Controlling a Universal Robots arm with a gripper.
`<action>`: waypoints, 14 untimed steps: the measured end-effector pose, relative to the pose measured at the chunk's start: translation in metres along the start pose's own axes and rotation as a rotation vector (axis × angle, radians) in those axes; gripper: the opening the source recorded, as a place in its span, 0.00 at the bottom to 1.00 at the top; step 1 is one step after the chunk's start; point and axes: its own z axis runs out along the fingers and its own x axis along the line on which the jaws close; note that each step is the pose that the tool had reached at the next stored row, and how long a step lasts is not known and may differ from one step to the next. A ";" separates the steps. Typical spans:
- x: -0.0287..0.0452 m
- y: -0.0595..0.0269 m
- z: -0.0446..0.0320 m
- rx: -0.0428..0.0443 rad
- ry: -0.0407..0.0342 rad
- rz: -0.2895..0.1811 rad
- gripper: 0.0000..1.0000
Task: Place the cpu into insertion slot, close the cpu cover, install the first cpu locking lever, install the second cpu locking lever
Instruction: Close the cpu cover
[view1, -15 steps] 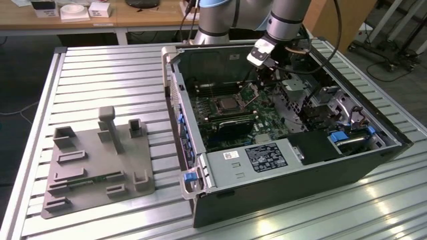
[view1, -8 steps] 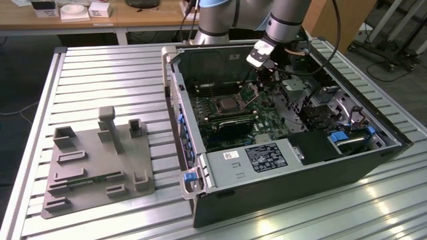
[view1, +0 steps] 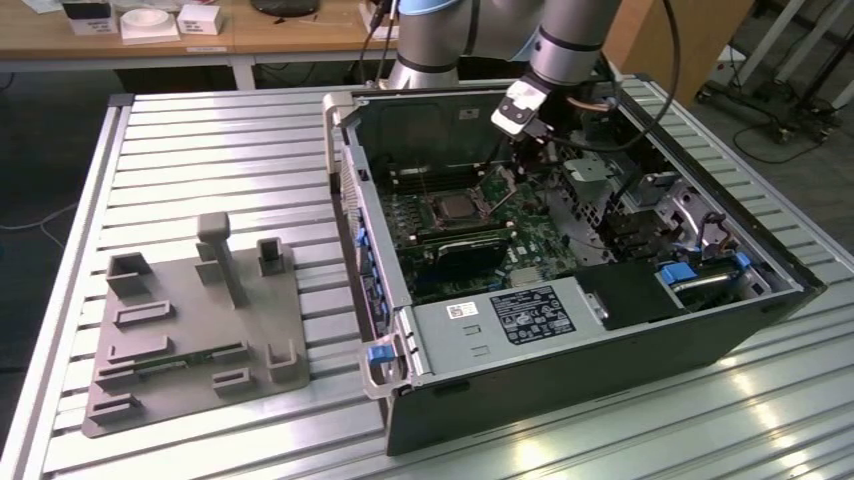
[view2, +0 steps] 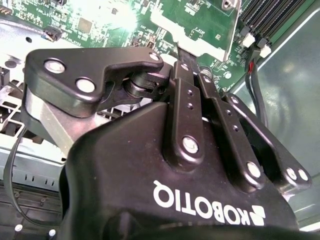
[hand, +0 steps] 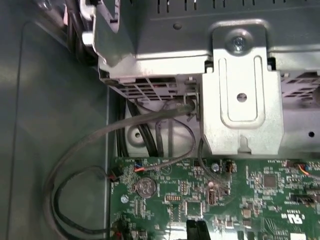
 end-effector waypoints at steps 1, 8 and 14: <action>0.0000 -0.0011 0.0000 0.0000 0.0000 0.000 0.11; -0.0002 -0.0092 -0.0001 0.0000 0.0000 0.000 0.11; -0.0003 -0.0157 -0.0001 0.0000 0.0000 0.000 0.11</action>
